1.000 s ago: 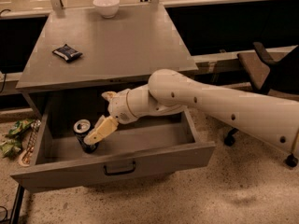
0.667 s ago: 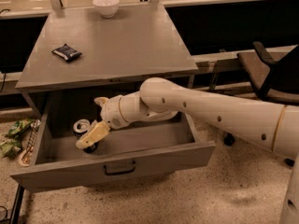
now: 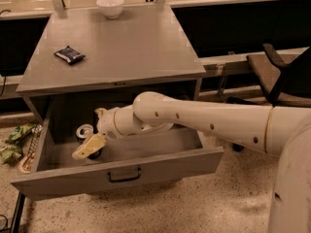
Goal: Pick pepsi can from top drawer and place on counter
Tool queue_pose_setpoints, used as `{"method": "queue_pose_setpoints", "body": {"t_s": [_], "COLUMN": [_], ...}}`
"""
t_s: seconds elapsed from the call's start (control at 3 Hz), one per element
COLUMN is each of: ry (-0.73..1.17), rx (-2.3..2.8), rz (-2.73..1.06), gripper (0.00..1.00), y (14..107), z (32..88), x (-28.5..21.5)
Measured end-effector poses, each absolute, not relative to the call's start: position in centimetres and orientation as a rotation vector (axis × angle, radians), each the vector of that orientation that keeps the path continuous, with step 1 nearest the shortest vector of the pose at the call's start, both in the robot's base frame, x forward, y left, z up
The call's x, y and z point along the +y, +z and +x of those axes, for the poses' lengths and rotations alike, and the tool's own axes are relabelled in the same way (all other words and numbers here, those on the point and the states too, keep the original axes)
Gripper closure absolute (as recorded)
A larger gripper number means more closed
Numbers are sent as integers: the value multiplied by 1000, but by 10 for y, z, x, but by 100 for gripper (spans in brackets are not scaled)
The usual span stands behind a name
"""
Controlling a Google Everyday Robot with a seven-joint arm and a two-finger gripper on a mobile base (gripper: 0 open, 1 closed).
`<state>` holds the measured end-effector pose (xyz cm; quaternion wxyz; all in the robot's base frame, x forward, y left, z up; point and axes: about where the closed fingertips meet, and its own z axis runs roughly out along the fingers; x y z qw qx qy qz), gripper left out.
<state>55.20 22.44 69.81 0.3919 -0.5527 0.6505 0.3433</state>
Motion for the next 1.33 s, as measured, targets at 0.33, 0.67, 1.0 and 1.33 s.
{"method": "queue_pose_setpoints", "body": {"t_s": [0.33, 0.67, 1.0, 1.33], "ry": [839, 824, 829, 795], "rx": [1678, 1701, 1730, 1709], "rz": [-1379, -1344, -1285, -1227], "gripper": [14, 37, 62, 92], "y": [688, 684, 681, 699], "z": [555, 558, 555, 556], "x": [232, 237, 239, 234]}}
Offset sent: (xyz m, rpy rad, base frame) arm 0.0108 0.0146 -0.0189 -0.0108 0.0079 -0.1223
